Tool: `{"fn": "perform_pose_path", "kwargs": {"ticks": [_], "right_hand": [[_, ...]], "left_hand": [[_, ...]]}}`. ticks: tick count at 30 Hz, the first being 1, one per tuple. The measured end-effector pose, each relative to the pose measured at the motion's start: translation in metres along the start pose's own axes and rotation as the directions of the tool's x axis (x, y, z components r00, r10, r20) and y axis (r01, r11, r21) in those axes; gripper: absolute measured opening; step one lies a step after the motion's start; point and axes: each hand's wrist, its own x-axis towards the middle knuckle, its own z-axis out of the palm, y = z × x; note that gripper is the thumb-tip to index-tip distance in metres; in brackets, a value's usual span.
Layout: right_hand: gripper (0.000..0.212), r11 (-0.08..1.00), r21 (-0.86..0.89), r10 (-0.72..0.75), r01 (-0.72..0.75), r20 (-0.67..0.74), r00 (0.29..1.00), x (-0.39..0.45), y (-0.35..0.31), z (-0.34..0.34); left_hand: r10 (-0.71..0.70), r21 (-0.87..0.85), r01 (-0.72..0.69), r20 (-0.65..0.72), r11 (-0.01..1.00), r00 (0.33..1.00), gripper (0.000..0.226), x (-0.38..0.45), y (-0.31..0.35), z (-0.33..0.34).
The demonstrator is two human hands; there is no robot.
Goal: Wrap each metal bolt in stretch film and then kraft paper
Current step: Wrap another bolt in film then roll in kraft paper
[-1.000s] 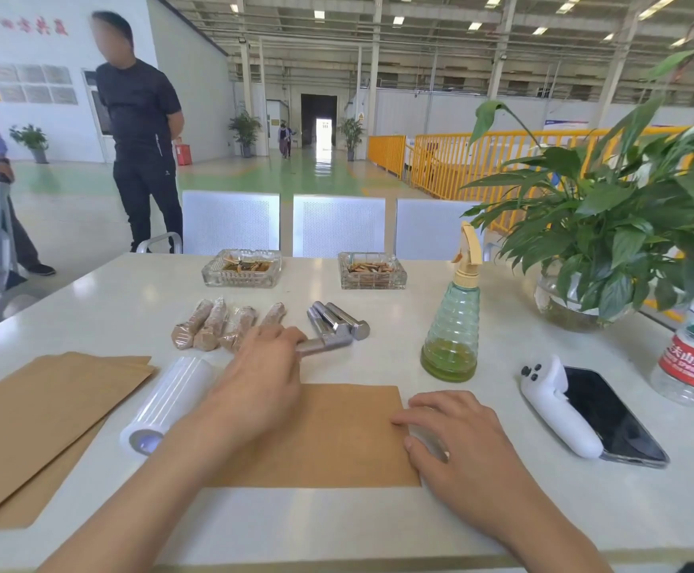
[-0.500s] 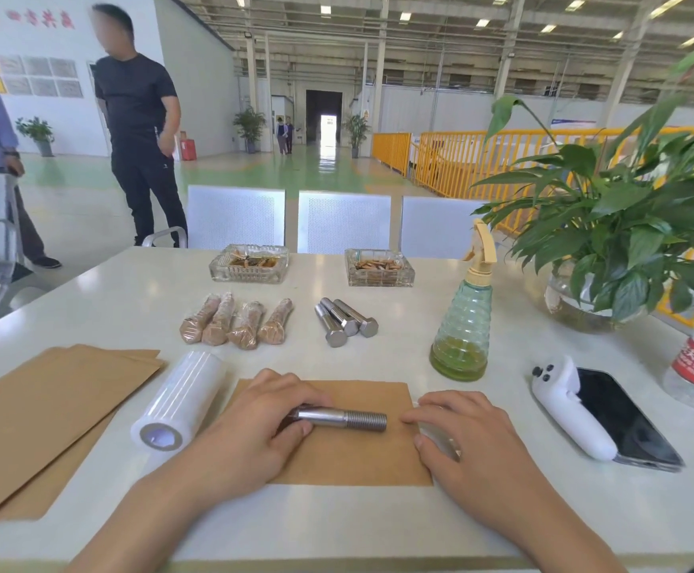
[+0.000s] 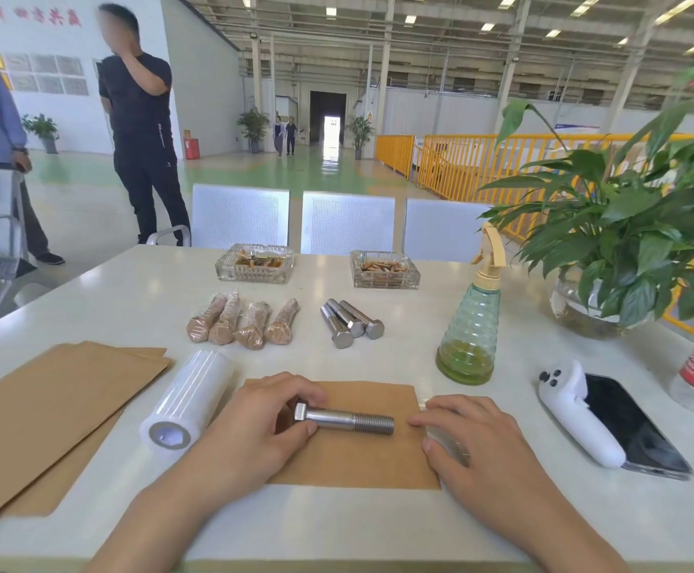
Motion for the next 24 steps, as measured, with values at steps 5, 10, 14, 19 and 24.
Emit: {"fn": "perform_pose_path", "kwargs": {"ticks": [5, 10, 14, 19, 24], "right_hand": [[0.028, 1.000, 0.017, 0.002, -0.002, 0.008, 1.000, -0.0011, 0.0005, 0.0000], [0.029, 1.000, 0.017, 0.003, -0.003, 0.017, 1.000, -0.0007, 0.0012, 0.0004], [0.028, 1.000, 0.011, 0.006, -0.006, 0.021, 1.000, -0.0004, 0.0010, 0.0002], [0.027, 1.000, 0.010, 0.006, -0.006, 0.017, 1.000, -0.0001, 0.0006, 0.0003], [0.026, 1.000, 0.007, 0.005, -0.005, 0.014, 1.000, -0.0006, -0.0005, 0.0000]], "left_hand": [[-0.028, 0.000, 0.028, -0.014, 1.000, 1.000, 0.031, -0.0002, -0.0019, 0.0014], [-0.018, 0.009, 0.018, -0.007, 1.000, 1.000, 0.027, -0.0004, 0.0005, -0.0004], [-0.021, 0.010, 0.021, 0.001, 1.000, 1.000, 0.026, -0.0004, 0.0023, -0.0009], [-0.020, 0.007, 0.020, -0.005, 1.000, 1.000, 0.028, -0.0004, 0.0041, -0.0014], [-0.007, -0.008, 0.007, -0.006, 1.000, 1.000, 0.029, -0.0003, 0.0069, -0.0024]]}}
